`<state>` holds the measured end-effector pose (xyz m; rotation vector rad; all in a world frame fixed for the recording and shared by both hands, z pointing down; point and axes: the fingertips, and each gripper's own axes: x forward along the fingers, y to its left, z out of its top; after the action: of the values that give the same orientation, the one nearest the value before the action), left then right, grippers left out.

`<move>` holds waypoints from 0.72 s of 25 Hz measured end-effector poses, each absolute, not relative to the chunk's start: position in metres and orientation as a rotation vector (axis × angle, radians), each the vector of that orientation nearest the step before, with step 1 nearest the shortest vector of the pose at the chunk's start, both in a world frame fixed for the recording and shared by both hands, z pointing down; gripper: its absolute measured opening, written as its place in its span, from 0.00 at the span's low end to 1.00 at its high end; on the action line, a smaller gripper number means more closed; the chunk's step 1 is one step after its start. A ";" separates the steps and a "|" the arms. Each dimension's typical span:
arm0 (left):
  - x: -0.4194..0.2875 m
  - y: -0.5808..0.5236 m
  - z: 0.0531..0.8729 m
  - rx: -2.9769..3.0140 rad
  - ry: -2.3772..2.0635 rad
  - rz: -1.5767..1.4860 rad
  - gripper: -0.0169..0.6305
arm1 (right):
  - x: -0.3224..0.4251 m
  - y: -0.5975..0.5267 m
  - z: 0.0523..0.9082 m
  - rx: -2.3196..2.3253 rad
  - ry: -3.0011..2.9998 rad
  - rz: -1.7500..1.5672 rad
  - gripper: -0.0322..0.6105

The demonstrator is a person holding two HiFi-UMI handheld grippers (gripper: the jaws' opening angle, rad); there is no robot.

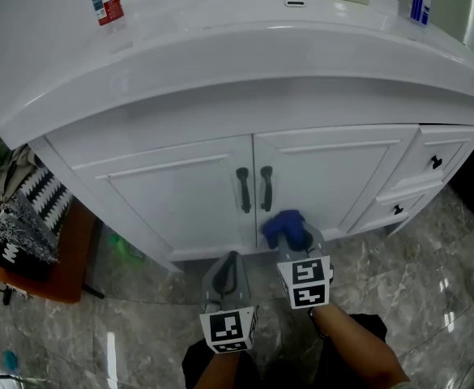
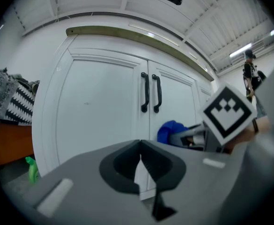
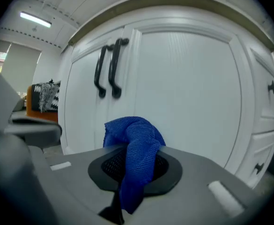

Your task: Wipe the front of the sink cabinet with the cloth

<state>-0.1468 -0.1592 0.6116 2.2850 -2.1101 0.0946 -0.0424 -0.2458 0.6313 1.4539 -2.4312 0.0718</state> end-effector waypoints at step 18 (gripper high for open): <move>-0.147 -0.168 0.613 2.320 -2.118 0.109 0.04 | -0.038 -0.232 0.380 1.528 -2.667 -0.255 0.15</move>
<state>-0.1466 -0.1682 0.6134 2.3197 -2.1177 0.1085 -0.0381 -0.2315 0.3799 1.5282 -2.6667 -0.2552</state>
